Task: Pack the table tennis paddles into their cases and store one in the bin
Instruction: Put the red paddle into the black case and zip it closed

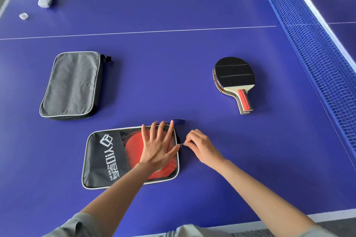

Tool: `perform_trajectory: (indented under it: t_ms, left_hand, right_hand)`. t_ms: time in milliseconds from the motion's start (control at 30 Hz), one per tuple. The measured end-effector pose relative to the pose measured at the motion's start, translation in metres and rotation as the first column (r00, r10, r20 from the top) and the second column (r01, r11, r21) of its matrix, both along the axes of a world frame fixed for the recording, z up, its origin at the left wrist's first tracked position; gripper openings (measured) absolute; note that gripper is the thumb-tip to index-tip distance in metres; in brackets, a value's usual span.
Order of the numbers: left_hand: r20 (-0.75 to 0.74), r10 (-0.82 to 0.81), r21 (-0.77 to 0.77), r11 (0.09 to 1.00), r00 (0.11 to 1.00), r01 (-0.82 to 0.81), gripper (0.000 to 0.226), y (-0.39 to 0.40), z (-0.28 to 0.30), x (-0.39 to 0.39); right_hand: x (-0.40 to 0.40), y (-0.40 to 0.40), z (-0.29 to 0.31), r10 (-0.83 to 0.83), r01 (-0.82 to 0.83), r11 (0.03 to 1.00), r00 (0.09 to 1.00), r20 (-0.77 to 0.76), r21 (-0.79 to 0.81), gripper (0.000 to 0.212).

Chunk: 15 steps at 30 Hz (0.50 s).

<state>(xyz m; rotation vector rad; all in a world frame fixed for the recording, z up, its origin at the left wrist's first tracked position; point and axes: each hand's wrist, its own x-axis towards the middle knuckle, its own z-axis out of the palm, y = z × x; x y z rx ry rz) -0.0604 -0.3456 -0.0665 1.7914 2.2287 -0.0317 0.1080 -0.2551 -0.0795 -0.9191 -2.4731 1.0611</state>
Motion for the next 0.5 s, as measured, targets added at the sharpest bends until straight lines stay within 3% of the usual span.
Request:
perform_trajectory:
  t_ms: [100,367,500]
  left_hand:
    - [-0.012,0.011,-0.018,1.000,1.000,-0.011,0.082,0.000,-0.002,0.000]
    - [-0.032,0.024,-0.044,0.999,0.999,-0.026,0.085,0.002,0.000,0.002]
    - [0.139,0.036,0.028,0.999,0.990,-0.040,0.074,-0.004,0.006,-0.008]
  right_hand:
    - [-0.022,0.016,0.003,-0.087,0.086,0.996,0.996,-0.026,-0.014,0.018]
    - [-0.043,0.038,0.001,-0.103,0.101,0.986,0.995,-0.007,-0.131,0.013]
    - [-0.044,0.034,0.009,-0.270,0.255,0.912,0.963,-0.002,-0.321,0.006]
